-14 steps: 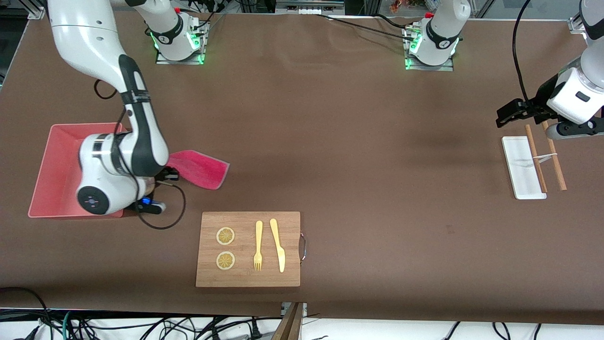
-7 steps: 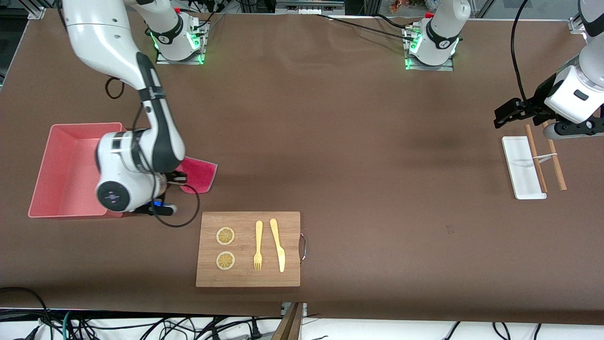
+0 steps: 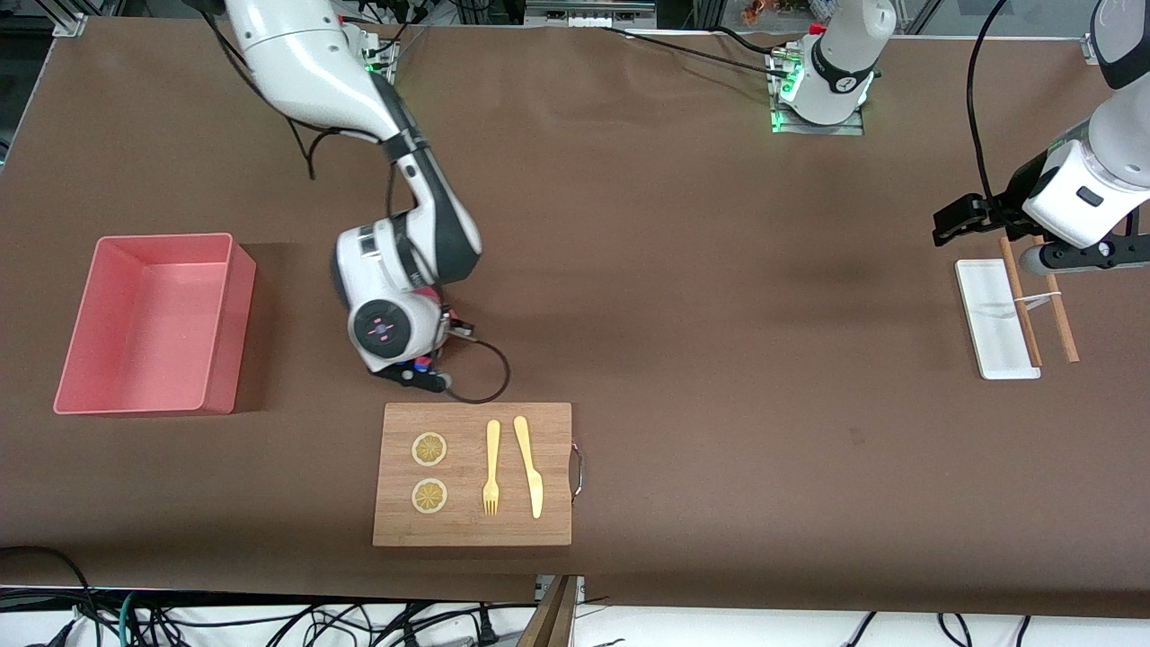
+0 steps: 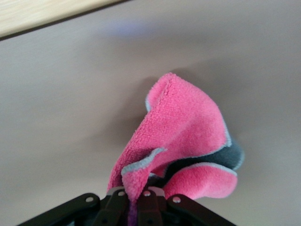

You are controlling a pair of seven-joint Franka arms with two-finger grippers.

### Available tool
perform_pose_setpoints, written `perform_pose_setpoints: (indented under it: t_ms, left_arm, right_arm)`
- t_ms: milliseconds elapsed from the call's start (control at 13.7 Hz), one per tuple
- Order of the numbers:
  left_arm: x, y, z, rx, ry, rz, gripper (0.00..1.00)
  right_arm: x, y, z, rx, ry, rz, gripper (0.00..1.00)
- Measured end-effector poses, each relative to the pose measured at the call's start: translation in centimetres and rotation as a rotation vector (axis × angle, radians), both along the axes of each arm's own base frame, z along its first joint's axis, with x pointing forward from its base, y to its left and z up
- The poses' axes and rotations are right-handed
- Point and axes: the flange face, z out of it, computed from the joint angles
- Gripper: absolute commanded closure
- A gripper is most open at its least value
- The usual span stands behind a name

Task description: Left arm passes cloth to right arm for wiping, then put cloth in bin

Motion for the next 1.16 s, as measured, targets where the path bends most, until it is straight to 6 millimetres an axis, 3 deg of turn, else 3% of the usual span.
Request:
perform_pose_setpoints:
  t_ms: [218,655,801,946,1165]
  left_arm:
    - [0.0,0.2,0.0,-0.001,0.000,-0.011,0.00]
    - [0.1,0.4,0.1,-0.011,-0.001,-0.013,0.00]
    - [0.1,0.4,0.2,-0.012,-0.002,-0.013,0.00]
    - [0.1,0.6,0.2,-0.012,-0.002,-0.013,0.00]
    - [0.1,0.6,0.1,-0.013,-0.001,-0.015,0.00]
  right_arm:
    - [-2.1,5.4,-0.1,0.060,-0.035,-0.096,1.00]
    - [-3.8,10.9,0.7,0.194,-0.074,-0.271,1.00]
    - [-3.5,10.7,0.8,0.231,-0.056,-0.314,1.00]
    - [-2.4,8.9,0.3,0.235,-0.052,-0.307,1.00]
    - [0.3,2.4,-1.1,0.232,0.021,-0.220,1.00]
